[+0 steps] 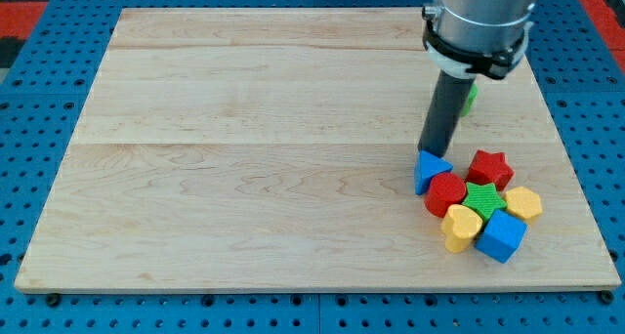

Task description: Move the green circle to the top right of the blue triangle

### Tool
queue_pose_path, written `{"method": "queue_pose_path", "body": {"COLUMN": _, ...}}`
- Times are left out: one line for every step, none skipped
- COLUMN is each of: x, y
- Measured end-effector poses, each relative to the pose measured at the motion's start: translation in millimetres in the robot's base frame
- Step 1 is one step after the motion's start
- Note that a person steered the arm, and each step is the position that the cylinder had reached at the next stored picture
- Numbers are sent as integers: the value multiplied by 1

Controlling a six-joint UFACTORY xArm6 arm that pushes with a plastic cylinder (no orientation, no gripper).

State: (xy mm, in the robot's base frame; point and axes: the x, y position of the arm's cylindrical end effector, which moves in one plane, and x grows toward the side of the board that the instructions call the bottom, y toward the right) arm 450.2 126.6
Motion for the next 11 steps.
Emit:
{"method": "queue_pose_path", "body": {"x": -24, "y": 48}}
{"method": "queue_pose_path", "body": {"x": -48, "y": 123}}
{"method": "queue_pose_path", "body": {"x": -99, "y": 118}}
{"method": "queue_pose_path", "body": {"x": -106, "y": 80}}
{"method": "queue_pose_path", "body": {"x": -84, "y": 73}}
{"method": "queue_pose_path", "body": {"x": -77, "y": 42}}
{"method": "queue_pose_path", "body": {"x": -77, "y": -5}}
{"method": "queue_pose_path", "body": {"x": -67, "y": -21}}
{"method": "queue_pose_path", "body": {"x": -50, "y": -21}}
{"method": "queue_pose_path", "body": {"x": -34, "y": -14}}
{"method": "queue_pose_path", "body": {"x": -22, "y": -4}}
